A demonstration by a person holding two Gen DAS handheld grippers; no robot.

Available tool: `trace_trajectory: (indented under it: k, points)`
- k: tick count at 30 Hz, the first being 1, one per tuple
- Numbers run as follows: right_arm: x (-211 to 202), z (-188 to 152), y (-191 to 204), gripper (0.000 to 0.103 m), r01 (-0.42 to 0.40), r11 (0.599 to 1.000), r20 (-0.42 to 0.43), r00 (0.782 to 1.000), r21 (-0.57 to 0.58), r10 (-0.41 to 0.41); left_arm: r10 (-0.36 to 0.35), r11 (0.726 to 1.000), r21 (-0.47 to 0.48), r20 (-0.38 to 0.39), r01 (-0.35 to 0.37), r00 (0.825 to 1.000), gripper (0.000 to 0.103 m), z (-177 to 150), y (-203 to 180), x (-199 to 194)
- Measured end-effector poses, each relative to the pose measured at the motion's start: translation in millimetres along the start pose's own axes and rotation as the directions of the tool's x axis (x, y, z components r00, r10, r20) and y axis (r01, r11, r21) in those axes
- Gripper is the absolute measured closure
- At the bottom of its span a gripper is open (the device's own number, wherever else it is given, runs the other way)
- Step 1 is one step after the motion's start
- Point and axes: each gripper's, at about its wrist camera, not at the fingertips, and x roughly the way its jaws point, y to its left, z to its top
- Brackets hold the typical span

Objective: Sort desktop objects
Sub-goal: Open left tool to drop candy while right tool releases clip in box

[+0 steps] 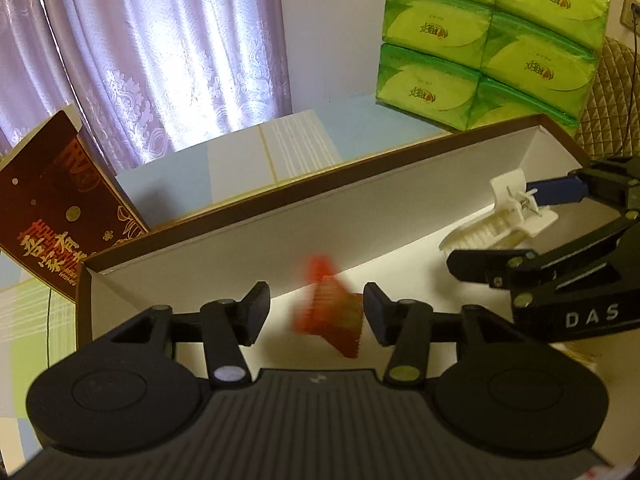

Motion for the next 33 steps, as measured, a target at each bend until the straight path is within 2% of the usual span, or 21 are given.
trace_trajectory:
  k: [8, 12, 17, 19, 27, 30, 33]
  points:
    - [7, 6, 0, 0.016, -0.001, 1.000, 0.007, 1.000, 0.020, 0.001, 0.000, 1.000, -0.009, -0.006, 0.000, 1.000, 0.057, 0, 4, 1]
    - [5, 9, 0, 0.007, -0.008, 1.000, 0.030, 1.000, 0.024, 0.008, 0.006, 1.000, -0.010, -0.004, -0.006, 1.000, 0.053, -1, 6, -1]
    - [-4, 11, -1, 0.006, -0.014, 1.000, 0.049, 0.999, 0.028, 0.013, 0.005, 1.000, -0.015, 0.000, -0.005, 1.000, 0.050, -2, 7, -6]
    - [-9, 10, -2, 0.005, -0.020, 0.999, 0.047, 0.999, 0.035, 0.019, 0.008, 1.000, -0.016, 0.002, -0.008, 1.000, 0.044, -4, 6, -9]
    - [-34, 1, 1, 0.002, -0.029, 1.000, 0.055, 0.998, 0.012, 0.029, 0.011, 1.000, -0.030, 0.017, -0.010, 1.000, 0.033, -10, 6, -29]
    - [-49, -7, 6, 0.002, -0.036, 0.999, 0.053, 0.998, -0.018, 0.036, 0.022, 0.999, -0.040, 0.028, -0.020, 0.999, 0.022, -15, 4, -42]
    - [-64, -16, 10, 0.002, -0.050, 0.998, 0.054, 0.997, -0.048, 0.052, 0.020, 0.998, -0.063, 0.046, -0.017, 0.999, 0.021, -22, 4, -57]
